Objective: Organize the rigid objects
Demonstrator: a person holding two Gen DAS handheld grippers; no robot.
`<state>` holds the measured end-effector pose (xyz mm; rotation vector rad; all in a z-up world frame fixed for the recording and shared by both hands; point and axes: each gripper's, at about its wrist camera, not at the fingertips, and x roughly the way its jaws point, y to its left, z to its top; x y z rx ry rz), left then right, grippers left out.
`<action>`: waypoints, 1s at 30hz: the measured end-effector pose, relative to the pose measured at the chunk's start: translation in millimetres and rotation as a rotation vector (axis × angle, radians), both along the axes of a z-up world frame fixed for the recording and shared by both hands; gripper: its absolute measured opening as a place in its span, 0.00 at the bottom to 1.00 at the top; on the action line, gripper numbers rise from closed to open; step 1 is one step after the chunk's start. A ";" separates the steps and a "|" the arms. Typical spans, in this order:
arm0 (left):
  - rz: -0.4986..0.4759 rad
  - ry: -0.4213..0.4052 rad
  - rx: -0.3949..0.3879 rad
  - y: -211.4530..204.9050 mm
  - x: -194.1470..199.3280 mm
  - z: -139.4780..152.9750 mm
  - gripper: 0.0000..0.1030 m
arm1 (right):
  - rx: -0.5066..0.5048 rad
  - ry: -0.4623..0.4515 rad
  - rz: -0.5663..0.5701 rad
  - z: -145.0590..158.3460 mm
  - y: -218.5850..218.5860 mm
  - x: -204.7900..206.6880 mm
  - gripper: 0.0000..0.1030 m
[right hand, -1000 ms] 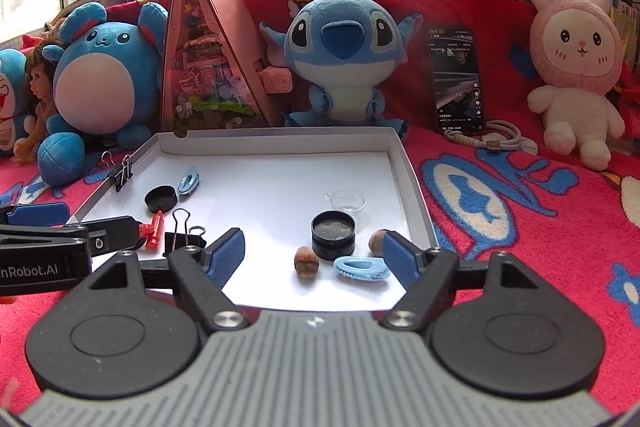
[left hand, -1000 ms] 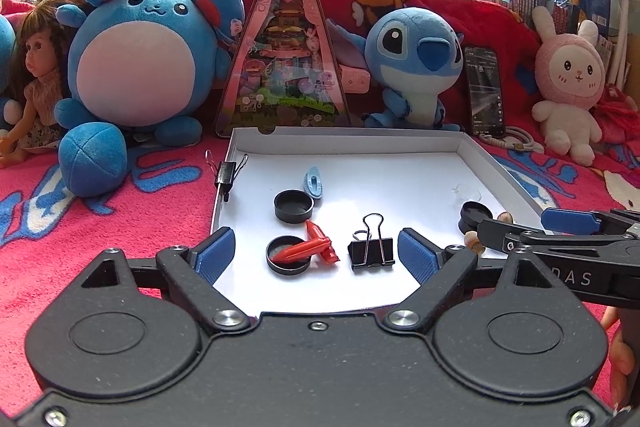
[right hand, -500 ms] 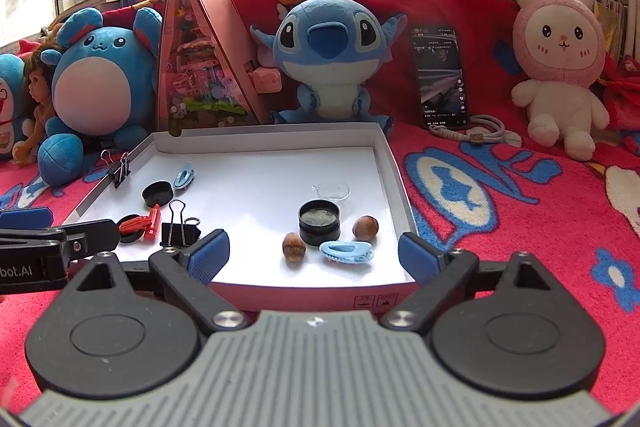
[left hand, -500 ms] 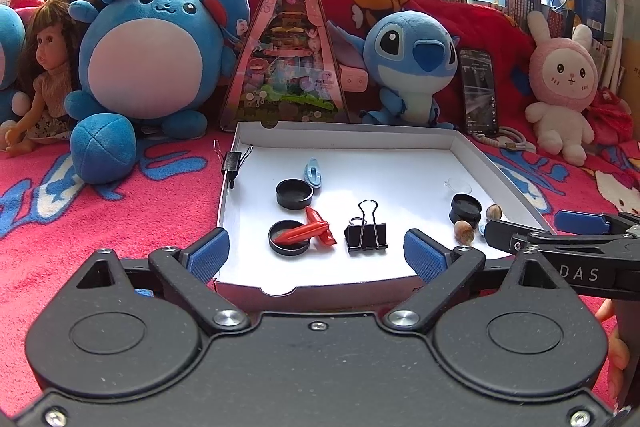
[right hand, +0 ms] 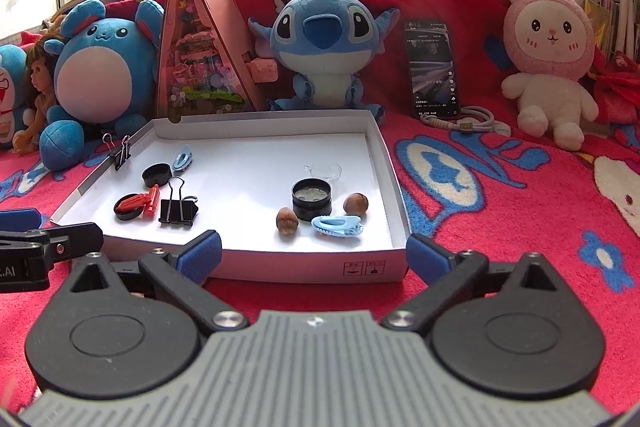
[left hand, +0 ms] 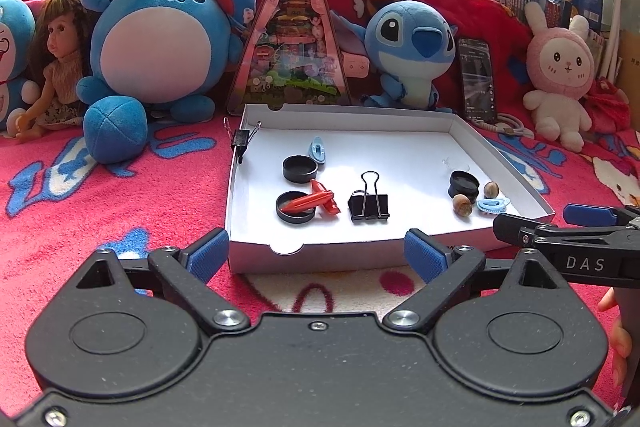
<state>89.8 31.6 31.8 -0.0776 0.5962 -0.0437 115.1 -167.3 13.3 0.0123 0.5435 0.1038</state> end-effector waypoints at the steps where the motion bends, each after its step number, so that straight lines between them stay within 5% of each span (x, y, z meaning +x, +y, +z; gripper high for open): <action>1: 0.001 -0.001 0.003 -0.5 -1.9 -0.8 0.91 | 0.000 0.002 -0.001 -1.1 -0.5 -1.1 1.00; 18: 0.044 0.085 0.051 -9.0 3.9 -40.9 0.92 | -0.049 0.083 -0.020 -34.1 0.2 -1.8 1.00; 30: 0.073 0.066 0.077 -12.2 5.3 -47.5 1.00 | -0.068 0.102 -0.022 -39.5 2.8 0.5 1.00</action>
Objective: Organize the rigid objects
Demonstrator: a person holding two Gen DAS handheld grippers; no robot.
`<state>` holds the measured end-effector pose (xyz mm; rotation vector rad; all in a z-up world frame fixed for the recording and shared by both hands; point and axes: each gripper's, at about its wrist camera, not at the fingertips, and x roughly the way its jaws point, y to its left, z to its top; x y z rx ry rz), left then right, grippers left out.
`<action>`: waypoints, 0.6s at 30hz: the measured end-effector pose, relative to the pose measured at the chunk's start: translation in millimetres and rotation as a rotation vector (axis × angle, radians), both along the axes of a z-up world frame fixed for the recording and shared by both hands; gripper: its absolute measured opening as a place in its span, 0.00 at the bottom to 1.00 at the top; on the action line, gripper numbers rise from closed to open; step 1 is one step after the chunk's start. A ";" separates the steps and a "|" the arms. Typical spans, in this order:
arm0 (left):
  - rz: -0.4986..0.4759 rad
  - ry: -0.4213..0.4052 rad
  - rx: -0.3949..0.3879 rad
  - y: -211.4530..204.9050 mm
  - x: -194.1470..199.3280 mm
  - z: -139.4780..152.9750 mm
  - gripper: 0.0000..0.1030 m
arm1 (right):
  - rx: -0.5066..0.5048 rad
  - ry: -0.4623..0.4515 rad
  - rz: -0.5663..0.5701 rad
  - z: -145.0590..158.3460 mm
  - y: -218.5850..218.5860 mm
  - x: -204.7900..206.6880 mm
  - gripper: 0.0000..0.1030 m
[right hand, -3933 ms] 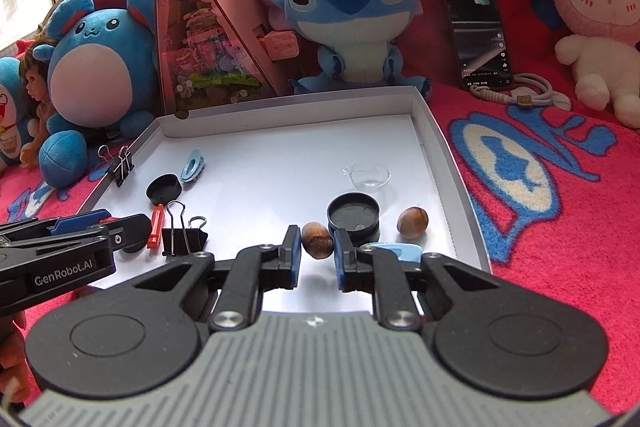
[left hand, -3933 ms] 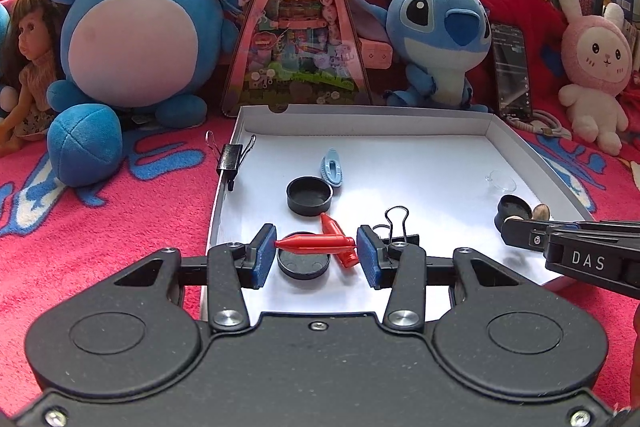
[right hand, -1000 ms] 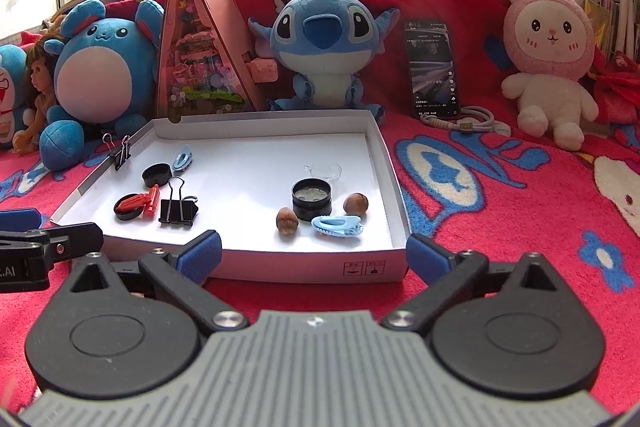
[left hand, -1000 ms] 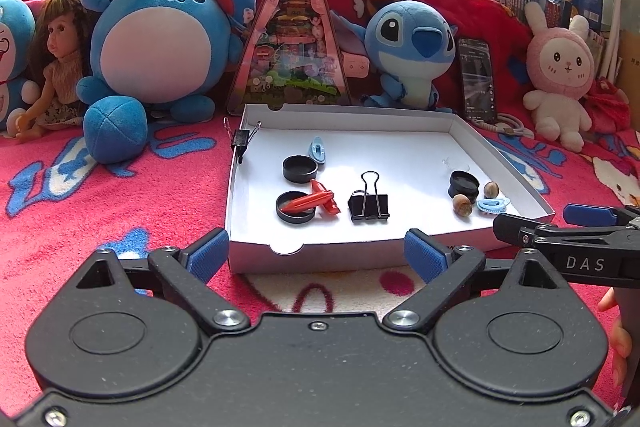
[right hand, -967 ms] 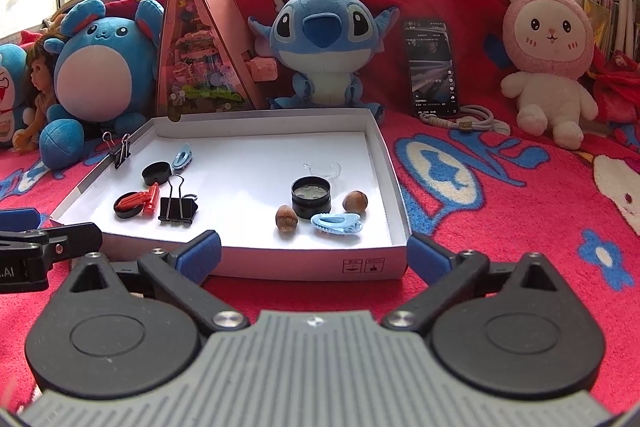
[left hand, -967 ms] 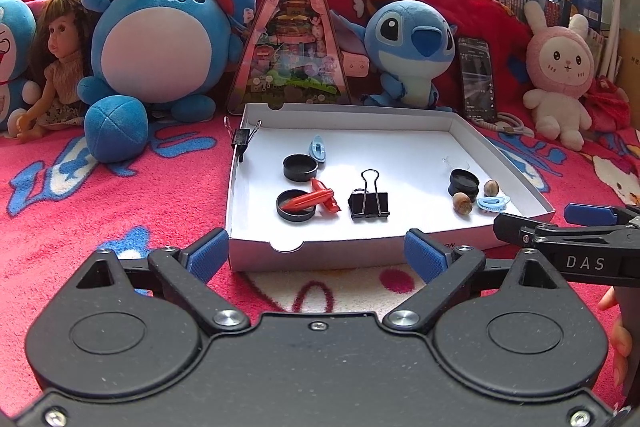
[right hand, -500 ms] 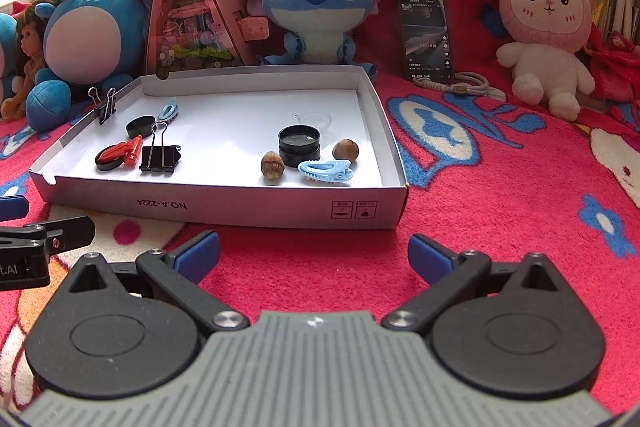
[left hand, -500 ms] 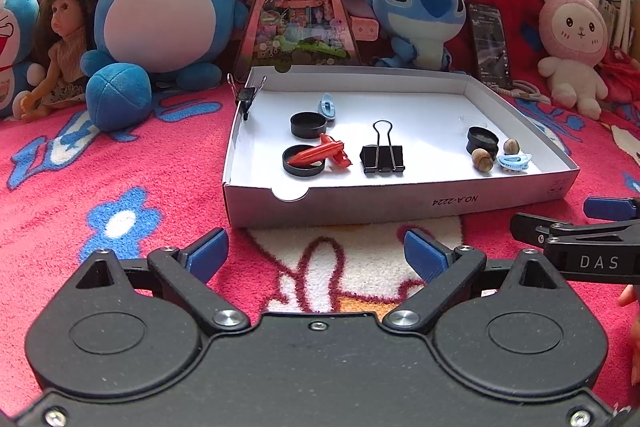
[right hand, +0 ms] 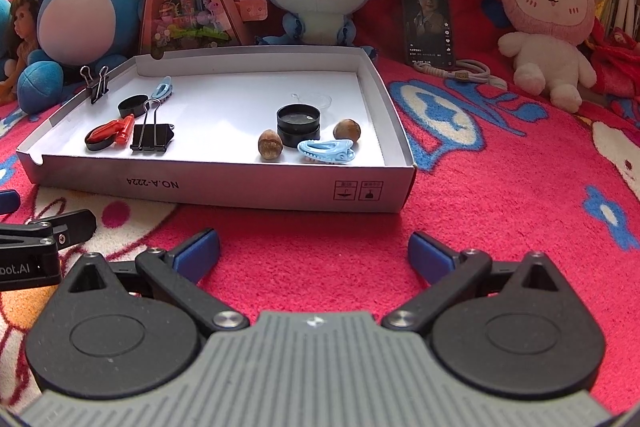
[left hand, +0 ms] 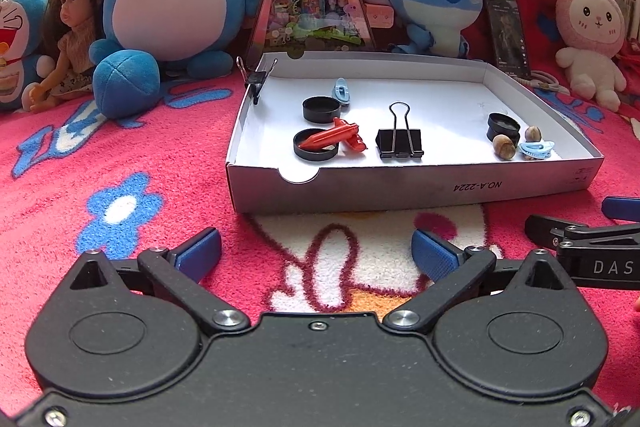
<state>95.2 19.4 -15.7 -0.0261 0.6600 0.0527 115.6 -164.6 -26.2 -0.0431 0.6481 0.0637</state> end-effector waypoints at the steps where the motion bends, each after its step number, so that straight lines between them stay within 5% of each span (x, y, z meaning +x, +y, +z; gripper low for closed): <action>1: 0.000 0.001 -0.002 0.3 0.0 -0.2 1.00 | 0.000 0.000 0.000 -0.1 0.1 0.0 1.00; 18: 0.001 0.001 -0.001 1.1 0.4 -0.3 1.00 | 0.011 0.002 0.001 0.2 -1.3 0.0 1.00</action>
